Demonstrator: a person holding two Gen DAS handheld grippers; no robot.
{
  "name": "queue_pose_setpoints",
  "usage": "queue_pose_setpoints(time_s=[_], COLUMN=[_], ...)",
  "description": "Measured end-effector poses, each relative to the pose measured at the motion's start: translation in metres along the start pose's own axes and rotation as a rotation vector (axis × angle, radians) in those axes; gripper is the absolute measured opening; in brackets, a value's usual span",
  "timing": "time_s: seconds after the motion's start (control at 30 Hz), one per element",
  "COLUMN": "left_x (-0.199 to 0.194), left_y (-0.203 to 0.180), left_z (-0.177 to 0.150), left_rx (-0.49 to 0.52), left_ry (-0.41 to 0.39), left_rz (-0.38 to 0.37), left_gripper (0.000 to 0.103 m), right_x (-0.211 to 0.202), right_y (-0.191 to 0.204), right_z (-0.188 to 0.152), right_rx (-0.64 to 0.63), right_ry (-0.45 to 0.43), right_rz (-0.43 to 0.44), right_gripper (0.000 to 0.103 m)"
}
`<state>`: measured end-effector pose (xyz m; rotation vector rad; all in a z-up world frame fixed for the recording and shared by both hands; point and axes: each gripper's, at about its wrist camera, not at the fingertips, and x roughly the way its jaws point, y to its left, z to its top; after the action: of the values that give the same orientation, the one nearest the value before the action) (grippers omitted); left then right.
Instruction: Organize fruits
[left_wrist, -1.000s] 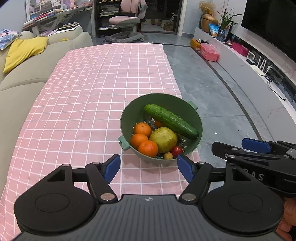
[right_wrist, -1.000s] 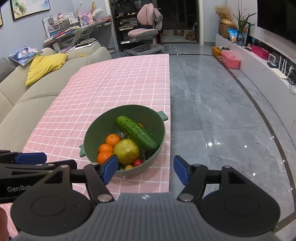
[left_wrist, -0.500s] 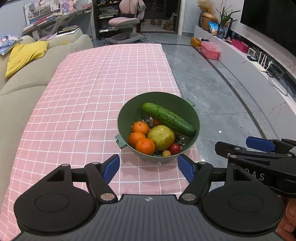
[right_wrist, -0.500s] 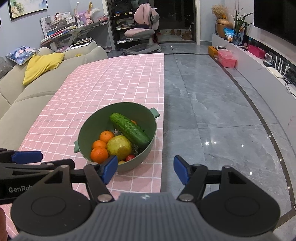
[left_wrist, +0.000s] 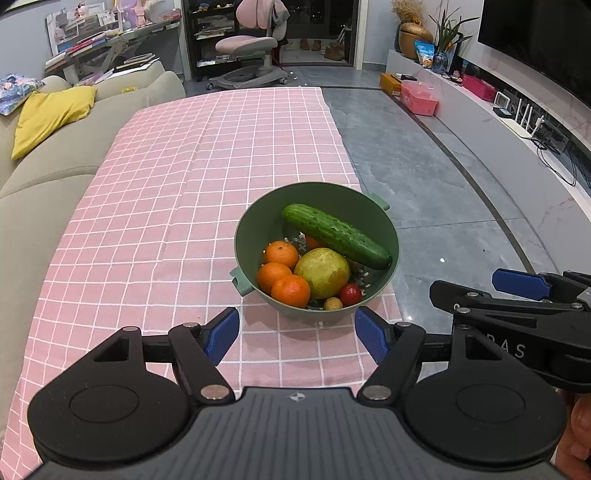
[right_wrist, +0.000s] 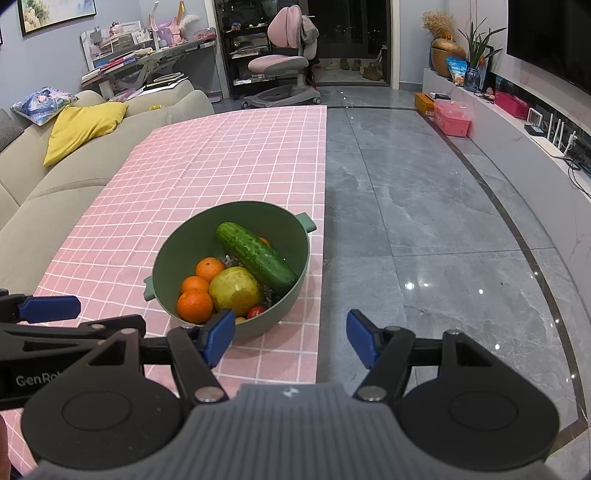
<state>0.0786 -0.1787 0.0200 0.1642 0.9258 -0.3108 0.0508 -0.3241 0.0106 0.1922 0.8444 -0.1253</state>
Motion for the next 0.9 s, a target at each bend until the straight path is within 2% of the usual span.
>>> queue_pose_setpoints(time_s=[0.9], left_x=[0.0010], left_y=[0.0021], left_z=[-0.0016], left_rx=[-0.002], left_ry=[-0.010], left_rz=[-0.009], left_gripper=[0.084], right_x=[0.0024], right_y=[0.0013], right_z=[-0.0003], right_rx=[-0.009], right_ry=[0.005], right_rz=[-0.007], right_gripper=[0.064])
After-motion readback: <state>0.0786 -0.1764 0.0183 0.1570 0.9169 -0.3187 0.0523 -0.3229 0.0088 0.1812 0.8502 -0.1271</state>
